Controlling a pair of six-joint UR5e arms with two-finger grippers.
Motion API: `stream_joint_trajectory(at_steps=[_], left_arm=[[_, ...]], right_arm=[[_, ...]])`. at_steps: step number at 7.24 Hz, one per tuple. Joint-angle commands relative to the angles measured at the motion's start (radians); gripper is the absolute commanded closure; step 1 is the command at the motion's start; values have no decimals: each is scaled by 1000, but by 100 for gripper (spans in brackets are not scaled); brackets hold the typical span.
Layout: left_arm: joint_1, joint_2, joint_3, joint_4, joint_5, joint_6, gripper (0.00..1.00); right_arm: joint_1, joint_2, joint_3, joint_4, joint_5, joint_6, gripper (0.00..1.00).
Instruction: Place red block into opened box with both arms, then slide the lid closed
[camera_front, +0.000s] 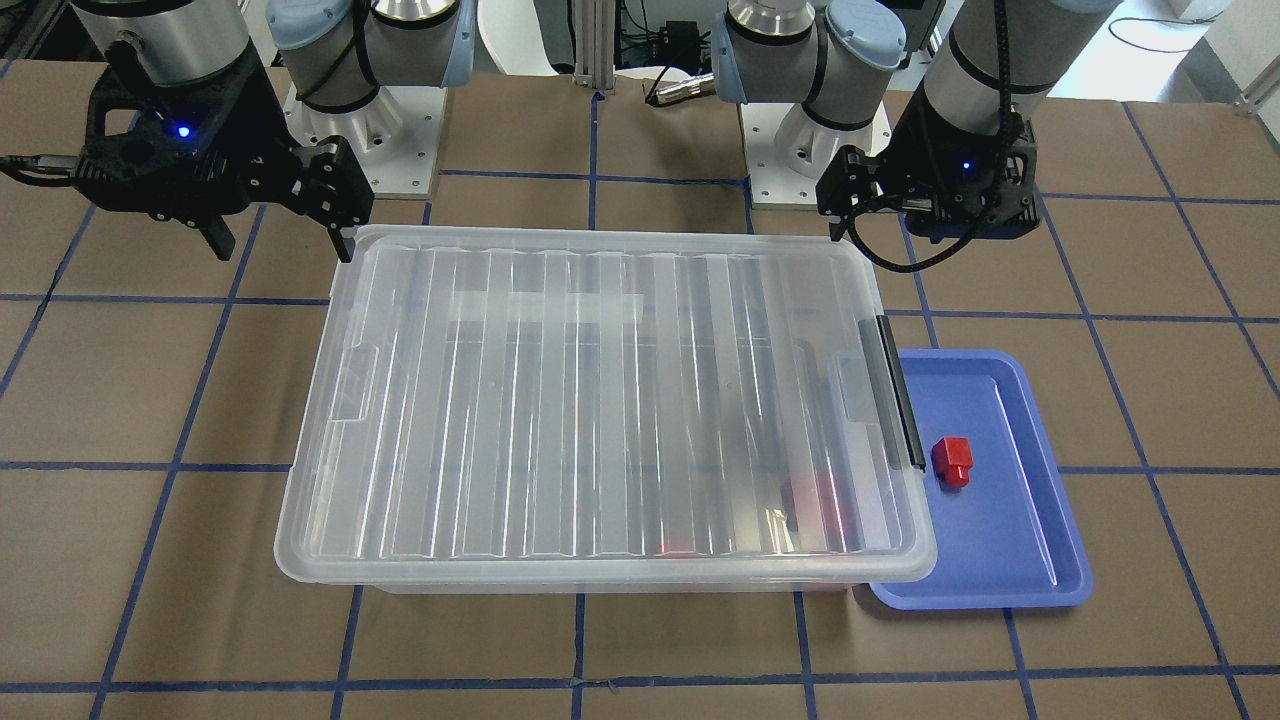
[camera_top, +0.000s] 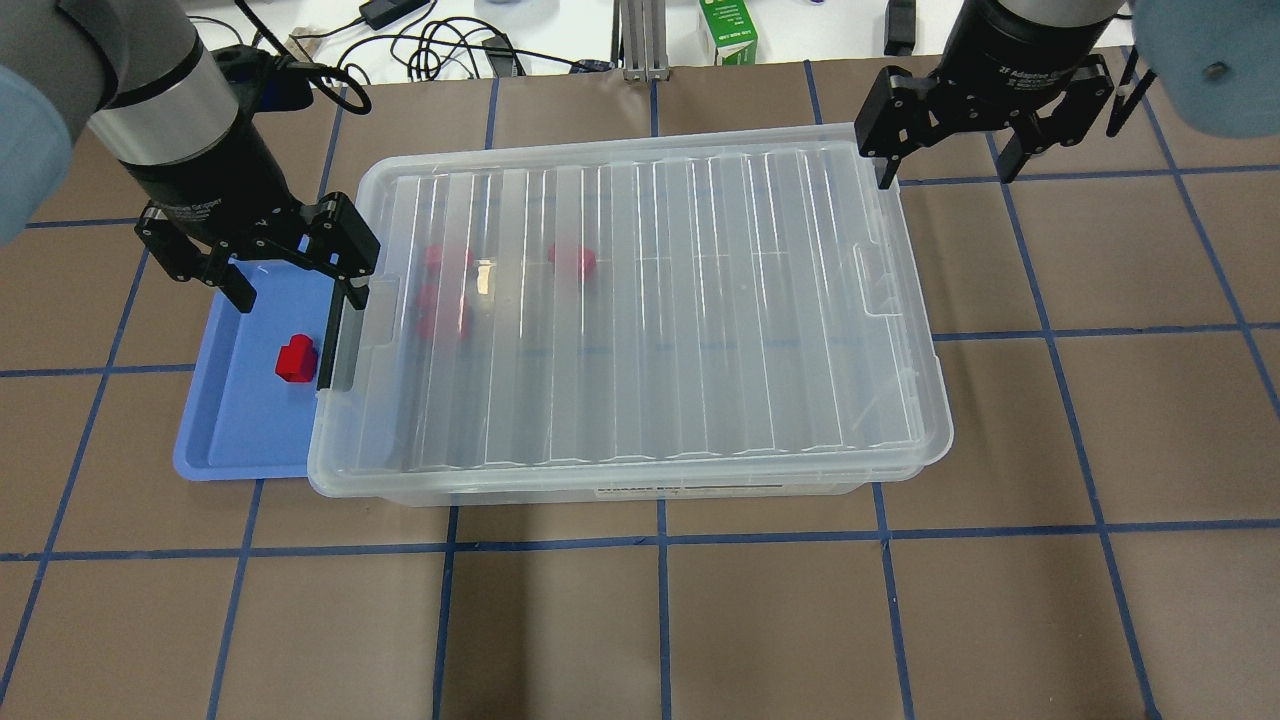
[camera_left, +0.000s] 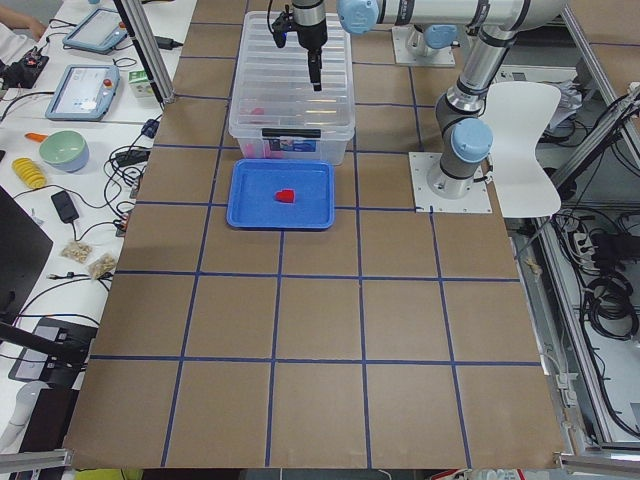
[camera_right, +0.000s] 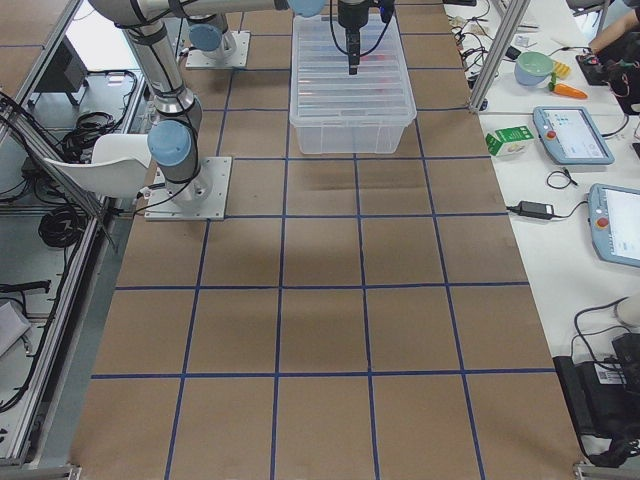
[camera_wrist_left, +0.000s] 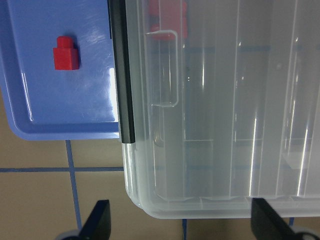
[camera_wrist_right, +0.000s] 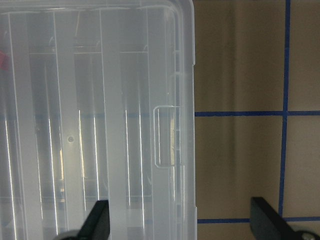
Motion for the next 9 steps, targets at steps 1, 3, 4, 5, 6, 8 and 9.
stream_joint_trajectory(at_steps=[1, 3, 4, 5, 6, 8, 9], left_arm=[[2, 0, -1, 0, 1, 3, 0], [0, 0, -1, 0, 1, 4, 0], [2, 0, -1, -2, 1, 4, 0], [0, 0, -1, -2, 1, 4, 0], [0, 0, -1, -2, 1, 4, 0], [0, 0, -1, -2, 1, 4, 0], [2, 0, -1, 0, -1, 4, 0]], right_arm=[[0, 0, 0, 0, 0, 0, 0], [0, 0, 0, 2, 3, -2, 0], [-3, 0, 5, 3, 0, -11, 0], [-20, -1, 15, 5, -3, -23, 0], [-49, -2, 21, 2, 3, -34, 0], [-83, 2, 98, -15, 11, -46, 0], [-83, 11, 167, -108, 14, -57, 0]])
